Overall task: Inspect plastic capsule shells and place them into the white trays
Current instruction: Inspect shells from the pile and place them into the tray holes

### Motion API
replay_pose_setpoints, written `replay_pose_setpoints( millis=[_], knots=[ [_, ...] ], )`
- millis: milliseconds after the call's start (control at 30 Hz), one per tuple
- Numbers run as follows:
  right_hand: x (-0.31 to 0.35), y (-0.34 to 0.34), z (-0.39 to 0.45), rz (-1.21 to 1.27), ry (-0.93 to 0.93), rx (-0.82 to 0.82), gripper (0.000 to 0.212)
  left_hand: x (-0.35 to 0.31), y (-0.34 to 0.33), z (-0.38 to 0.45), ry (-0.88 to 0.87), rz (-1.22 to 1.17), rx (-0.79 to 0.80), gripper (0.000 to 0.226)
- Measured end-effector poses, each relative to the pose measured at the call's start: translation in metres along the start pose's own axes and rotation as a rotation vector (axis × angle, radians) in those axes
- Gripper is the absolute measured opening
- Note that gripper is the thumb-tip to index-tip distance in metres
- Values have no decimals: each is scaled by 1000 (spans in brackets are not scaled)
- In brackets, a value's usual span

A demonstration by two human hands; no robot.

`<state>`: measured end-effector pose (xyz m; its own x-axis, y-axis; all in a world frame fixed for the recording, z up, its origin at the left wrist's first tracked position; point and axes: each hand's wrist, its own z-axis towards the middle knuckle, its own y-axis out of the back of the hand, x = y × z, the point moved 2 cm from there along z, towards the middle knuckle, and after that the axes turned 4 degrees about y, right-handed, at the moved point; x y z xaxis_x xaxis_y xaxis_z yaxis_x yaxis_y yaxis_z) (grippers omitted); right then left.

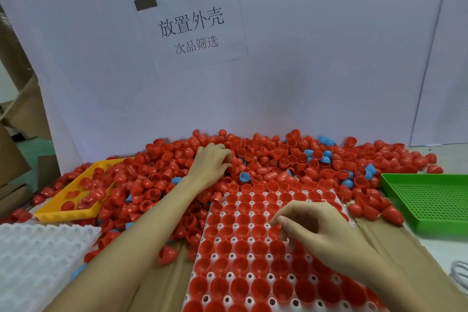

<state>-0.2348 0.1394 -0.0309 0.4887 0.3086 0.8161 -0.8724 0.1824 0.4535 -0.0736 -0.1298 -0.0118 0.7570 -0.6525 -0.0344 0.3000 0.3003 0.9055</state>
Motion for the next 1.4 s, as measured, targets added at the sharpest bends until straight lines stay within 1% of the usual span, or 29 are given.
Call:
replay_pose_setpoints(
  millis=[133,233,300,367,400,467,533,633,733,833,900,1000,1067,1167,1300,1400],
  knots=[
    [2,4,0,-2,-16,-21,21,-13,40,-32,-51,-325,-75,4],
    [5,7,-1,39,-24,-56,19,-37,63,-73,-61,-585,-113,14],
    [8,7,-1,115,-31,-95,17,-55,70,-101,-23,-769,-50,28],
    [13,5,0,262,-43,-99,26,-76,72,-126,-23,-951,41,45],
    [15,4,-1,320,-43,-86,31,-86,72,-135,-55,-1008,68,50],
    [17,2,-2,341,-27,-55,31,-101,69,-147,-153,-999,60,54],
    [16,3,-2,297,5,-43,25,-107,65,-152,-203,-926,2,61],
    [13,6,-2,259,44,-73,25,-102,62,-152,-146,-952,-77,69],
    [10,10,-1,239,98,-96,29,-91,64,-151,-106,-1042,-103,58],
    [9,10,0,232,124,-98,32,-86,67,-153,-108,-1049,-117,44],
    [9,8,0,228,128,-97,31,-86,68,-154,-110,-1059,-121,40],
    [11,4,0,245,121,-97,29,-88,68,-156,-100,-1108,-114,36],
    [13,2,-1,250,113,-90,28,-89,67,-157,-51,-1168,-102,35],
    [15,-4,-3,296,98,-36,32,-91,64,-157,4,-1257,-53,34],
    [18,-11,-4,305,146,-31,41,-94,65,-158,-57,-1345,44,33],
    [17,-13,-5,274,172,-38,49,-94,65,-159,-111,-1365,58,31]
  ],
)
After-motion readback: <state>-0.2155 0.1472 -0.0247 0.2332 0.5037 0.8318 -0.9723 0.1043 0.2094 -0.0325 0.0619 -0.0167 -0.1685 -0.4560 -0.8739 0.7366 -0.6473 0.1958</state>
